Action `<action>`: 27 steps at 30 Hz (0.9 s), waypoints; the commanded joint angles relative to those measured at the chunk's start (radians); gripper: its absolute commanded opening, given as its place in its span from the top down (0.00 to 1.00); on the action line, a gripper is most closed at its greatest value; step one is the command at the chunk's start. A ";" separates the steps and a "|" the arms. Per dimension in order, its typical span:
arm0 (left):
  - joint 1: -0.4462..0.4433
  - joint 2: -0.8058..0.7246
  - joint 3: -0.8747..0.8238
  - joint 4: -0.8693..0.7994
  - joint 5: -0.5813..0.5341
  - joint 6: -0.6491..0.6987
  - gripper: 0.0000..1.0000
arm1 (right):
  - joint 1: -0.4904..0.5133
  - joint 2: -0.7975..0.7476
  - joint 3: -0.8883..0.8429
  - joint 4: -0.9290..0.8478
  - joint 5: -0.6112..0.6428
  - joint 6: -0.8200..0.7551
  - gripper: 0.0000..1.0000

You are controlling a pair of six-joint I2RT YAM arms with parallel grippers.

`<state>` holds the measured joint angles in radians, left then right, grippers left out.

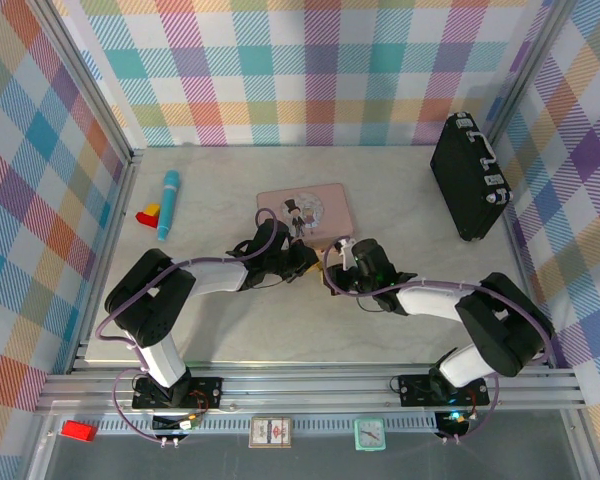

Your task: Unlock the padlock with the key

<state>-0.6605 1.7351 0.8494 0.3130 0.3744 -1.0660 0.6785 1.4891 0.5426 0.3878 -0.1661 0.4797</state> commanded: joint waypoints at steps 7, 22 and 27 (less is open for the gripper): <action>-0.005 0.043 0.028 0.015 0.035 -0.089 0.97 | 0.004 0.050 -0.054 0.151 -0.136 0.207 0.97; 0.004 0.018 0.029 -0.056 0.013 -0.068 0.59 | 0.003 0.036 -0.058 0.098 -0.112 0.187 0.99; 0.017 -0.002 0.012 -0.083 -0.002 -0.064 0.51 | 0.001 0.027 -0.059 0.088 -0.092 0.195 1.00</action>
<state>-0.6552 1.7439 0.8673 0.3126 0.3737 -1.0946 0.6697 1.5188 0.5007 0.5041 -0.2401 0.6548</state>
